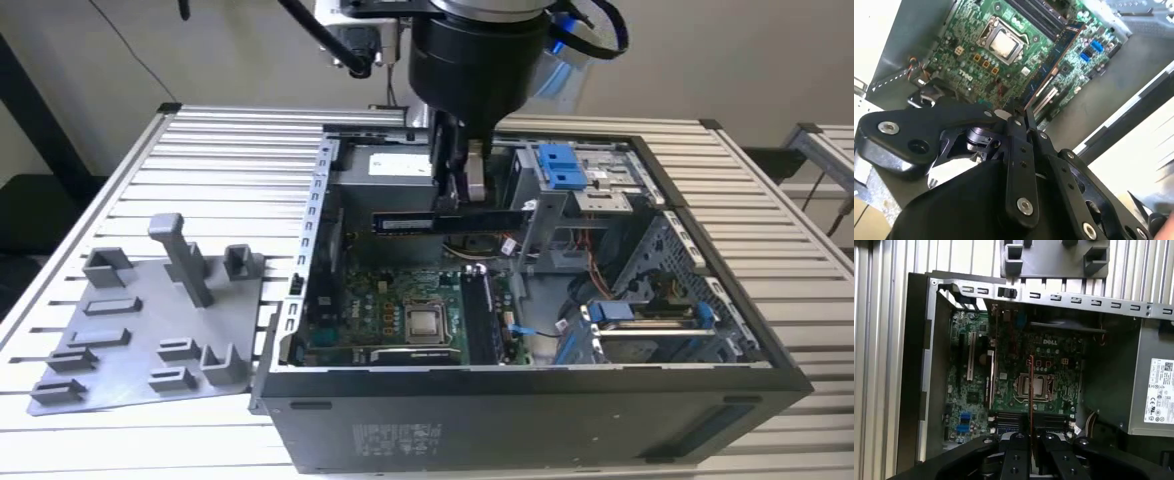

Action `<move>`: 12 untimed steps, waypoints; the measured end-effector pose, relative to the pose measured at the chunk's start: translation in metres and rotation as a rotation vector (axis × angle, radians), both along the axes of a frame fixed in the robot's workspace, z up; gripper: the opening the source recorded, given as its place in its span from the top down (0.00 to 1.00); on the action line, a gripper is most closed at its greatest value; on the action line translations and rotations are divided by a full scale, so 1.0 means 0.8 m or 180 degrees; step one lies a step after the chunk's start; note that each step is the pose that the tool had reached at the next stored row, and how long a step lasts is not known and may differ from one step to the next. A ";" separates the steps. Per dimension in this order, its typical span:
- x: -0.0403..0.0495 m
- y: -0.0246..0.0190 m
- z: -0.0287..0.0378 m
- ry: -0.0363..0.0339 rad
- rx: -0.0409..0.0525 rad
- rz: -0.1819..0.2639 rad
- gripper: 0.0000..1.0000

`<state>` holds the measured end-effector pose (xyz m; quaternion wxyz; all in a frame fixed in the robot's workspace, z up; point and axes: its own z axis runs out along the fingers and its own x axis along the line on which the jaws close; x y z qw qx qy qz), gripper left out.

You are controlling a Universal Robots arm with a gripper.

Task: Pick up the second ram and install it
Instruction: 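Pick up the second ram and move it above second insertion slot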

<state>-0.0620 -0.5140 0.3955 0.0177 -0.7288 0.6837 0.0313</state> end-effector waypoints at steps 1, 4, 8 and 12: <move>0.006 0.0000 0.0000 0.0000 0.0000 0.0000 0.86; 0.023 0.0000 0.0000 0.0000 0.0000 0.0000 0.86; 0.043 -0.0001 -0.0001 0.0000 -0.0001 -0.0005 0.86; 0.049 0.0000 -0.0005 0.0000 0.0000 -0.0070 0.86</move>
